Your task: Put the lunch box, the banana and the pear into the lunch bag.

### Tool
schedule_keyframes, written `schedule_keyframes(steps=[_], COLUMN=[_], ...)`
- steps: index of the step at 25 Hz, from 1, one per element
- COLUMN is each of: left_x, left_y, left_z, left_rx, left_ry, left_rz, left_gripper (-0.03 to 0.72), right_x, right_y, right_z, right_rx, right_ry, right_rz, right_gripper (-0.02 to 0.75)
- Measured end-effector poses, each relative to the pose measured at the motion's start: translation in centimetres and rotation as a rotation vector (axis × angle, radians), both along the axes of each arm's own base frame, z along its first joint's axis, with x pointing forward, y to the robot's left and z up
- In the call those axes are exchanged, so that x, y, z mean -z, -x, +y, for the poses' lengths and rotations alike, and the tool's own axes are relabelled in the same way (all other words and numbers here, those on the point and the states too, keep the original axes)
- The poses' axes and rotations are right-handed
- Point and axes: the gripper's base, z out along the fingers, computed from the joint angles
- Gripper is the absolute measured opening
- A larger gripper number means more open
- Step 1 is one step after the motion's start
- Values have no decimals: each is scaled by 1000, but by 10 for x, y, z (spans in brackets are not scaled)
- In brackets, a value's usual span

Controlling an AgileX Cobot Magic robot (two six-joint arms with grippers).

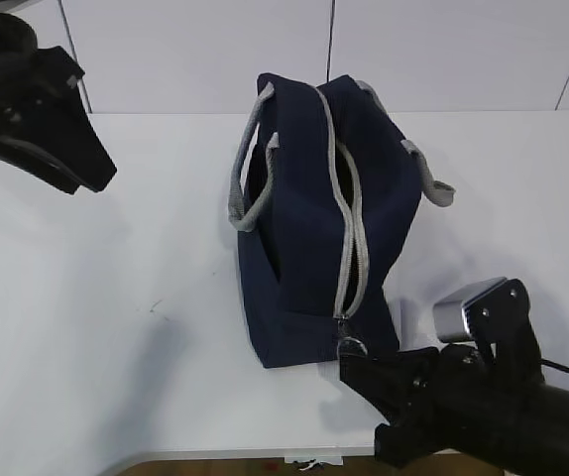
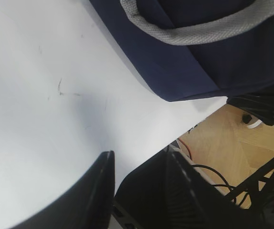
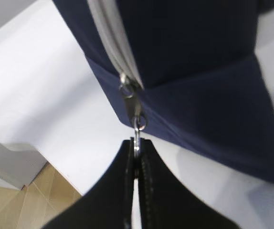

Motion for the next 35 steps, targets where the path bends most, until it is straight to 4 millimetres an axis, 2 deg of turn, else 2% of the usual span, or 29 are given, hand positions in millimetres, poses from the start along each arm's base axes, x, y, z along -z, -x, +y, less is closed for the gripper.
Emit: schedule_keyframes(steps=[21, 29, 35], left_x=[0, -1, -1], left_y=[0, 0, 0], left_z=[0, -1, -2], left_rx=[0, -1, -2], left_ry=[1, 14, 25], left_rz=[0, 4, 7], left_gripper=[274, 271, 271], right_x=[-57, -84, -116], right_y=[12, -1, -16], right_z=[-7, 1, 8], right_rx=[-29, -61, -55], right_ry=[-5, 33, 60], right_rz=[-164, -248, -327], right_gripper=[1, 1, 1])
